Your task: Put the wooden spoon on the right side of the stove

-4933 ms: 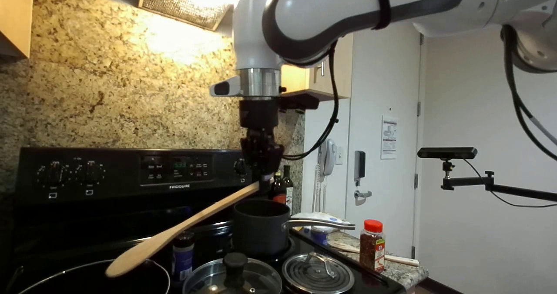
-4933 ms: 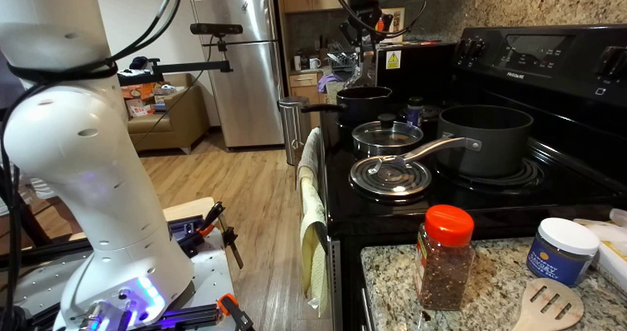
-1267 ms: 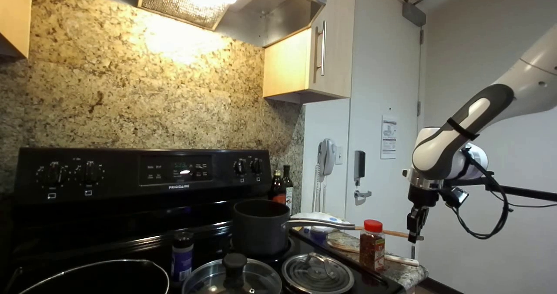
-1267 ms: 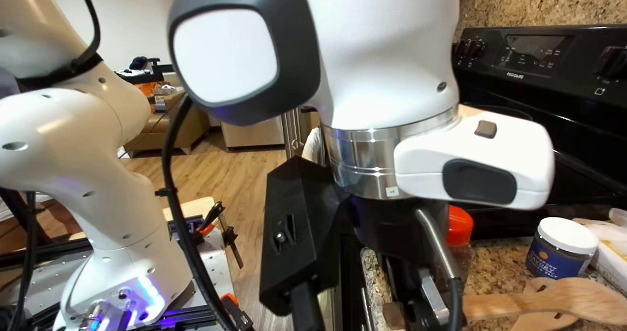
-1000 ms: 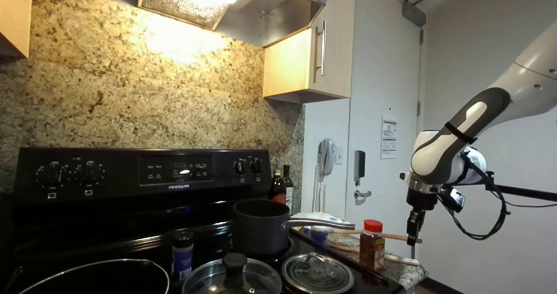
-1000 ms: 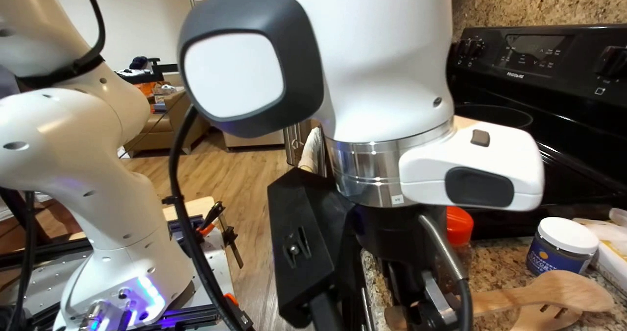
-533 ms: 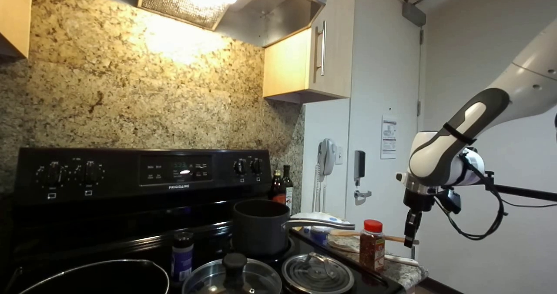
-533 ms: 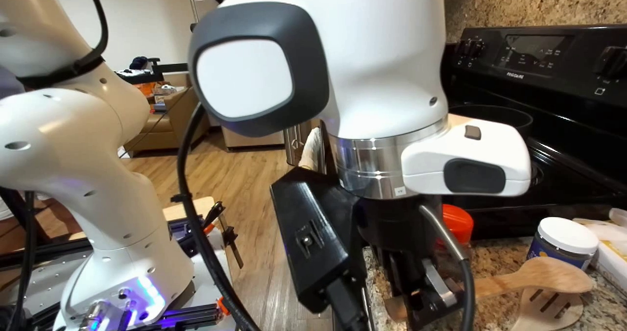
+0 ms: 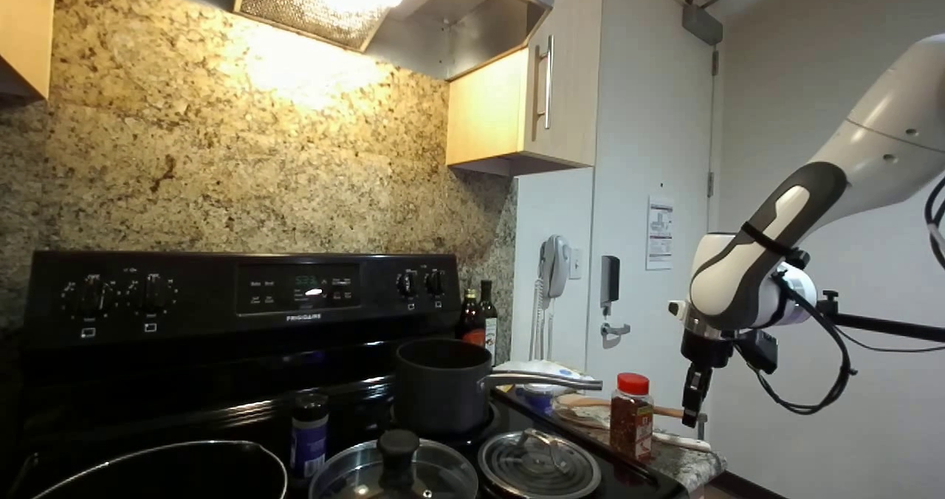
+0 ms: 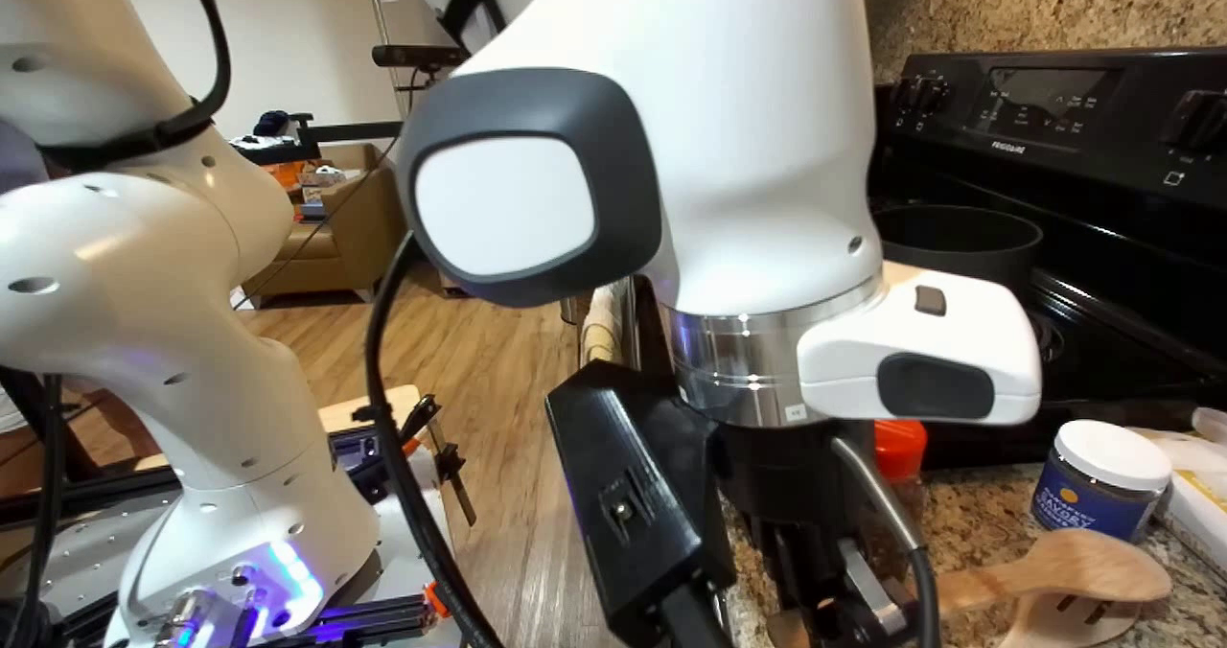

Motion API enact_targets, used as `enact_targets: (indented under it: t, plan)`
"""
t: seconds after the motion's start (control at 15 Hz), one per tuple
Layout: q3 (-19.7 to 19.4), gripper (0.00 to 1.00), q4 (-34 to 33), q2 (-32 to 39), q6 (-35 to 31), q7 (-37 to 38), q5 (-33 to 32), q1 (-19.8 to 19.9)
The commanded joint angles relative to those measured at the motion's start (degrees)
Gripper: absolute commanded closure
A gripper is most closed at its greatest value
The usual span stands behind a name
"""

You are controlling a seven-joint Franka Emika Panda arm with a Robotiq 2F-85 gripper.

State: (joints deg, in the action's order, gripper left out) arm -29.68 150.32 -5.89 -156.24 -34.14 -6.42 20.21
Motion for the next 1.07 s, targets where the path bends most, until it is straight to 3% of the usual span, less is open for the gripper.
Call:
enact_targets:
  t: [0.0,0.4,0.47,0.53,1.0]
  plan:
    - [-0.43,0.93,-0.29,3.6,-2.88,-2.9,2.12,1.61]
    - [-2.33,0.93,0.5,4.93,-5.14,-12.12,11.03,0.03]
    - [-2.2,0.61,0.45,4.99,-4.85,-13.56,12.7,-0.1]
    - [-2.13,0.46,0.4,5.14,-5.07,-14.73,13.98,-0.15]
    - [-2.21,0.03,-0.33,4.19,-2.68,-18.4,18.46,-0.07]
